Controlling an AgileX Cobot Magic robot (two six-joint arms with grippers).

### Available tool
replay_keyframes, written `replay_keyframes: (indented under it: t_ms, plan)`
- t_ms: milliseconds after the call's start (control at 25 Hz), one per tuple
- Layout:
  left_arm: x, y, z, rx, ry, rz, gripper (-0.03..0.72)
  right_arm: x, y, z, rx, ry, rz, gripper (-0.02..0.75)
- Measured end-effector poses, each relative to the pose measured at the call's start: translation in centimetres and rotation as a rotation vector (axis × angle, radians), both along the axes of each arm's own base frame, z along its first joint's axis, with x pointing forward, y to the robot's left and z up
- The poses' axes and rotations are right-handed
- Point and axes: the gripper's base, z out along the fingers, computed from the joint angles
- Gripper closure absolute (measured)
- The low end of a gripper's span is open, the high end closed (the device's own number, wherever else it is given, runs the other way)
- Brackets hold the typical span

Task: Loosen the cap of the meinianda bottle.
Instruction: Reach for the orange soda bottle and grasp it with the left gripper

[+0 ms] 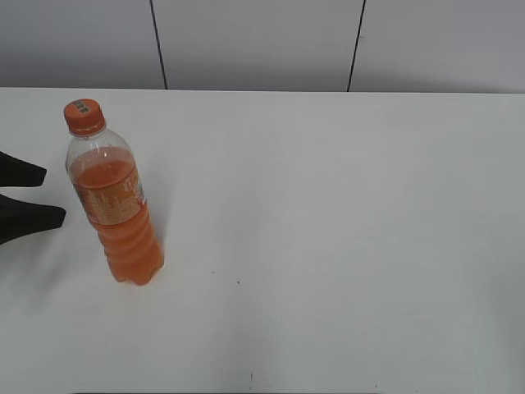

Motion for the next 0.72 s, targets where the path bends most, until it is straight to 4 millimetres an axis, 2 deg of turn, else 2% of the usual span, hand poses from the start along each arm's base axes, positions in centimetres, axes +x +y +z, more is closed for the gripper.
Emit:
replay_keyframes:
  t_ms: [440, 720]
  plan:
    - [-0.3, -0.9, 0.4, -0.072, 0.020, -0.046, 0.126, 0.0, 0.0, 0.0, 0.000, 0.000, 0.000, 0.146]
    - [-1.1, -2.9, -1.1, 0.001, 0.049, -0.083, 0.126, 0.0, 0.0, 0.0, 0.000, 0.000, 0.000, 0.146]
